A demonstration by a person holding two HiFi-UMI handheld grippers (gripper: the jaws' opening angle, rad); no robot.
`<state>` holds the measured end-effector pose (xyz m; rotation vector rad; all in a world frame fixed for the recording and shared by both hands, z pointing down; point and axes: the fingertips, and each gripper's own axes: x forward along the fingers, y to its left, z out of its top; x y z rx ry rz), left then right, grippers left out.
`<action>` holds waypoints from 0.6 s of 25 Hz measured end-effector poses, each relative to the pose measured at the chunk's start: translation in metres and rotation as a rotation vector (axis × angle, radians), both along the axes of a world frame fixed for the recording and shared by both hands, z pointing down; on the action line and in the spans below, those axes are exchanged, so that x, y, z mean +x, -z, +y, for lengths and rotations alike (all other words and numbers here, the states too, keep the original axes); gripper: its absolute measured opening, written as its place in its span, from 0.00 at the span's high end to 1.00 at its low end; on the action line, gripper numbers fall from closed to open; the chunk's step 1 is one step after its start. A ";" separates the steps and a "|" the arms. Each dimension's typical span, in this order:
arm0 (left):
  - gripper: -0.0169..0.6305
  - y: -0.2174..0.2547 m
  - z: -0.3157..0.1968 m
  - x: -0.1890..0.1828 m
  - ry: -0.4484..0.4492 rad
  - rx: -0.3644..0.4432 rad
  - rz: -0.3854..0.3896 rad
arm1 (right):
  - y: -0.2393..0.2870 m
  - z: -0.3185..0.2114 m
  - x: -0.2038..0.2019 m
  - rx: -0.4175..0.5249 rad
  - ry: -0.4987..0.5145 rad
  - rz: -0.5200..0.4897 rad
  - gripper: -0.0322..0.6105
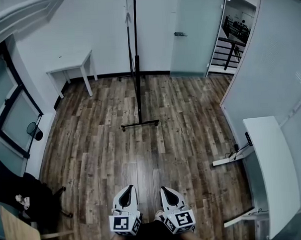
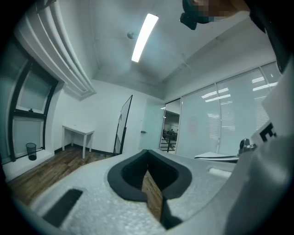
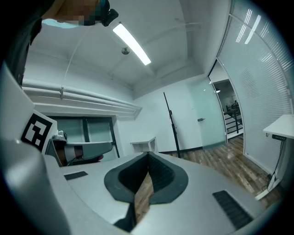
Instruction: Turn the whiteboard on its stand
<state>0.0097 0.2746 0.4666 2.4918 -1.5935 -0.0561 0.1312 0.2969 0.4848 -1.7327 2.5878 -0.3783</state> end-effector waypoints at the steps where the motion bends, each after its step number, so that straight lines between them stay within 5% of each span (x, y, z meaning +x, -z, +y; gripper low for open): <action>1: 0.95 -0.001 0.001 0.004 0.003 -0.003 0.000 | 0.000 0.001 0.003 0.003 -0.001 -0.001 0.93; 15: 0.95 0.001 0.009 0.037 0.068 0.027 -0.059 | -0.004 -0.001 0.050 0.024 0.020 -0.025 0.93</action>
